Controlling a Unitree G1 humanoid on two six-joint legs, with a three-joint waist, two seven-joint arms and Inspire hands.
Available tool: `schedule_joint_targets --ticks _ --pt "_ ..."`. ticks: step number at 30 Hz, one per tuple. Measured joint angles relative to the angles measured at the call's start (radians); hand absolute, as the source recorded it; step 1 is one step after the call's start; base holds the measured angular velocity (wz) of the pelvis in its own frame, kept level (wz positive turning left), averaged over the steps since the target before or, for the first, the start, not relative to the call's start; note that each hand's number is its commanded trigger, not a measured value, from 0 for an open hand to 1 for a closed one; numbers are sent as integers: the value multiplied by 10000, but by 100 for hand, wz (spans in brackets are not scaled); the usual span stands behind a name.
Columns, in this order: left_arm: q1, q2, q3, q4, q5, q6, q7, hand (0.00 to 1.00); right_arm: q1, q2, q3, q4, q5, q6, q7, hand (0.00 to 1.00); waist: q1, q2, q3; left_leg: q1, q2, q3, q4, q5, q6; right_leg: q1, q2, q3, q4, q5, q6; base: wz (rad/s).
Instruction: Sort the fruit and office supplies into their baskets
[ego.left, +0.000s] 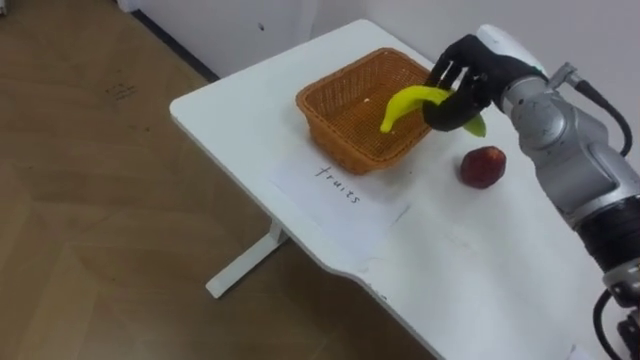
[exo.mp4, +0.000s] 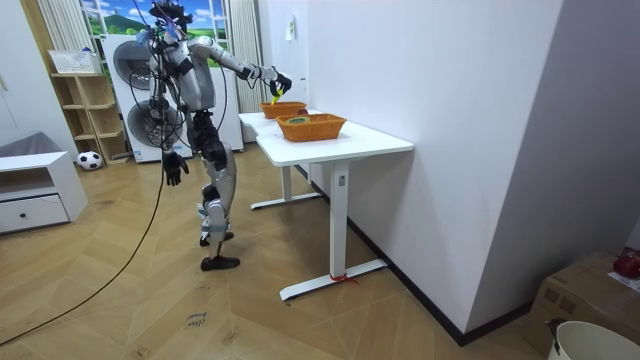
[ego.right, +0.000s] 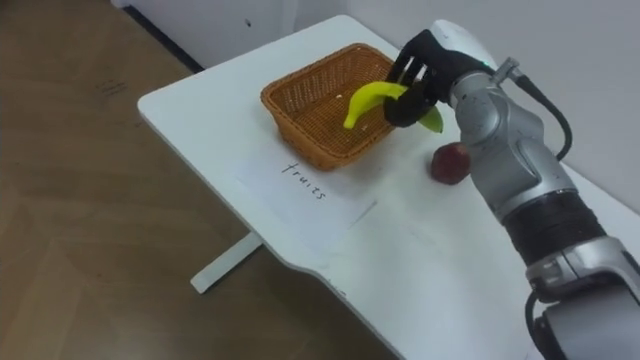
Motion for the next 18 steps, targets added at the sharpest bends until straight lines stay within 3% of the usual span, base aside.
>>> schedule_joint_targets --ticks 7,12,18 --pt "83 -2 -1 3 -22 4 25 0 -76 1 42 501 121 -58 -155 100 490 -89 22 -77 -76 -141 77 -10 22 21 -54 -242 10 -11 18 6" --pt "211 55 -1 -2 -83 -1 80 0 -477 -2 294 849 168 -87 -309 100 516 -302 61 -375 -99 -219 192 -19 25 -137 -38 -253 -2 -20 32 6" --pt "214 253 -25 -10 -82 -63 100 0 -628 2 786 1029 225 -268 -572 100 708 -284 81 -447 -115 -228 235 -21 28 -224 -42 -256 -10 -19 32 0"
